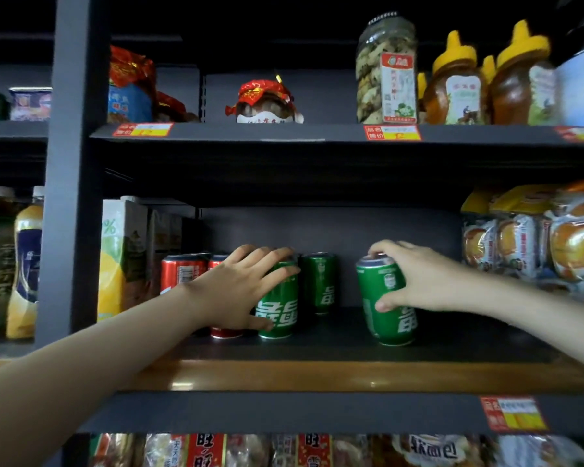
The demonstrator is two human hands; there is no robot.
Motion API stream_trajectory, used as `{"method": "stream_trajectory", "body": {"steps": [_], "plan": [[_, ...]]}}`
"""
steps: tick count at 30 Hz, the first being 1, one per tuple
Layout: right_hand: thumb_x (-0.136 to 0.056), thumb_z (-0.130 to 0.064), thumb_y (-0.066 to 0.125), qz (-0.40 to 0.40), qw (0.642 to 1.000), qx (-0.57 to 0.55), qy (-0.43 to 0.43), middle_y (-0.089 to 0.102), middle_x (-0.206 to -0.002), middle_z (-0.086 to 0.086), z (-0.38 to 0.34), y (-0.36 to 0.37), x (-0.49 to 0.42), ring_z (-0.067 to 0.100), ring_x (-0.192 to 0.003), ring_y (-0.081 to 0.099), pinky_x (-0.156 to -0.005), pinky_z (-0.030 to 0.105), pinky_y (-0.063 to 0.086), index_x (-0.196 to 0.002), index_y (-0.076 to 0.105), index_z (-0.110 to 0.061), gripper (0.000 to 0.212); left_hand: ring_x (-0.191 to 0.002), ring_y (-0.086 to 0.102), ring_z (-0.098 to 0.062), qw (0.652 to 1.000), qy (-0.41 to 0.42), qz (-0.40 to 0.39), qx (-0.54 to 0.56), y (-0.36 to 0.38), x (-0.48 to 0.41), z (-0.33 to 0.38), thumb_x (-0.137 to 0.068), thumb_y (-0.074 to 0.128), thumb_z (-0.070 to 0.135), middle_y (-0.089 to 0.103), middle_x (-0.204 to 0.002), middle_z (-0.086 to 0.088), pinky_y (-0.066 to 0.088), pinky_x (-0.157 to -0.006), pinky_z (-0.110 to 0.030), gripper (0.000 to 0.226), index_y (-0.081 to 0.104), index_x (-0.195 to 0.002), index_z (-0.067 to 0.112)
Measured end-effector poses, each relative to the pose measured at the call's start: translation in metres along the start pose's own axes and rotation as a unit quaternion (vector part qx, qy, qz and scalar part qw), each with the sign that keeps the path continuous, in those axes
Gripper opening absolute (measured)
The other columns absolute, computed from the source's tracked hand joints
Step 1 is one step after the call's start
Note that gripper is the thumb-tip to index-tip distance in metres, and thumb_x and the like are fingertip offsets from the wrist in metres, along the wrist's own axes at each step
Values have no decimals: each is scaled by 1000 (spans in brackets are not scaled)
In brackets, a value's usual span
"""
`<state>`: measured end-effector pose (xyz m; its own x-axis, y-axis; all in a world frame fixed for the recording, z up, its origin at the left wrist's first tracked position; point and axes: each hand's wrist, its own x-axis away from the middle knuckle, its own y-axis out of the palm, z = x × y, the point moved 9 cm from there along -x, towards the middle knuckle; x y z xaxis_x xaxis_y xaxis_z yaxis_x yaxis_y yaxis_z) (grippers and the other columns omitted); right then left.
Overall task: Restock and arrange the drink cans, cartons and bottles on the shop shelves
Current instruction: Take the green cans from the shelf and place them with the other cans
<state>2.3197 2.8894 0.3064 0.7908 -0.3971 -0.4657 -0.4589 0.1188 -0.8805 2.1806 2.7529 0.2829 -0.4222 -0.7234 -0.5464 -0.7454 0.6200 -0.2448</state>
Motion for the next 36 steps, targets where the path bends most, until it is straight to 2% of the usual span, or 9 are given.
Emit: {"method": "stream_trajectory", "body": {"steps": [5, 8, 10, 11, 13, 15, 22, 29, 36], "plan": [[-78, -34, 79, 32, 996, -42, -69, 38, -139, -9, -30, 16, -17, 6, -115, 41, -93, 23, 37, -135, 39, -25, 70, -108, 60, -27, 1000, 4, 3, -5, -1, 3, 0, -55, 71, 73, 55, -135, -14, 51, -92, -40, 99, 47, -132, 16], [-85, -39, 71, 32, 996, -29, -81, 22, -155, -3, -42, 31, -29, 16, -136, 35, -108, 30, 33, -149, 22, -19, 83, -109, 59, -26, 1000, 4, 1, 0, 0, 3, 1, -57, 69, 73, 54, -135, -14, 51, -92, -38, 96, 51, -132, 17], [-88, -43, 66, 17, 995, 20, -93, 0, -162, -5, -46, 40, -32, 22, -148, 15, -118, 39, 22, -155, 2, -23, 95, -110, 59, -26, 1000, 5, 1, 4, 1, 4, 1, -59, 67, 72, 54, -135, -13, 51, -92, -38, 93, 49, -132, 17], [-87, -45, 66, 10, 990, 76, -116, -12, -161, -7, -50, 44, -30, 20, -150, -1, -121, 39, 9, -154, -7, -26, 101, -111, 58, -27, 1000, 4, 3, 6, 2, 5, 1, -60, 66, 71, 54, -135, -13, 51, -92, -38, 92, 48, -133, 17], [-84, -49, 68, 4, 965, 192, -181, -29, -151, -13, -57, 51, -22, 12, -143, -26, -115, 32, -12, -152, -17, -29, 111, -113, 56, -27, 1000, 3, 8, 7, 3, 6, 1, -62, 64, 70, 53, -135, -12, 51, -93, -38, 91, 45, -133, 17], [-84, -49, 68, 0, 949, 238, -208, -35, -149, -11, -56, 57, -17, 11, -136, -35, -110, 29, -17, -151, -18, -30, 111, -114, 56, -27, 1000, 5, 10, 9, 5, 6, 2, -63, 65, 70, 52, -135, -12, 51, -93, -39, 91, 45, -134, 17], [-86, -40, 68, -7, 943, 272, -189, -30, -157, 2, -56, 70, -39, 16, -135, -38, -105, 31, -14, -154, -13, -22, 107, -117, 56, -30, 1000, 4, 1, 30, 8, 6, 0, -66, 65, 67, 49, -138, -13, 51, -95, -42, 88, 45, -136, 17], [-86, -43, 68, -25, 942, 293, -165, -25, -159, 8, -57, 90, -79, 25, -144, -28, -117, 38, -8, -154, -9, -13, 107, -119, 55, -31, 999, -2, -7, 37, 8, 8, 1, -65, 70, 64, 50, -138, -14, 50, -96, -43, 88, 46, -135, 17], [-83, -43, 71, 54, 946, 282, -150, -29, -157, 8, -41, 50, -57, 25, -145, -26, -114, 35, -16, -151, -20, -18, 116, -117, 56, -30, 998, -8, -12, 53, 7, 6, 3, -62, 74, 62, 49, -138, -13, 50, -95, -43, 89, 46, -133, 17]]}}
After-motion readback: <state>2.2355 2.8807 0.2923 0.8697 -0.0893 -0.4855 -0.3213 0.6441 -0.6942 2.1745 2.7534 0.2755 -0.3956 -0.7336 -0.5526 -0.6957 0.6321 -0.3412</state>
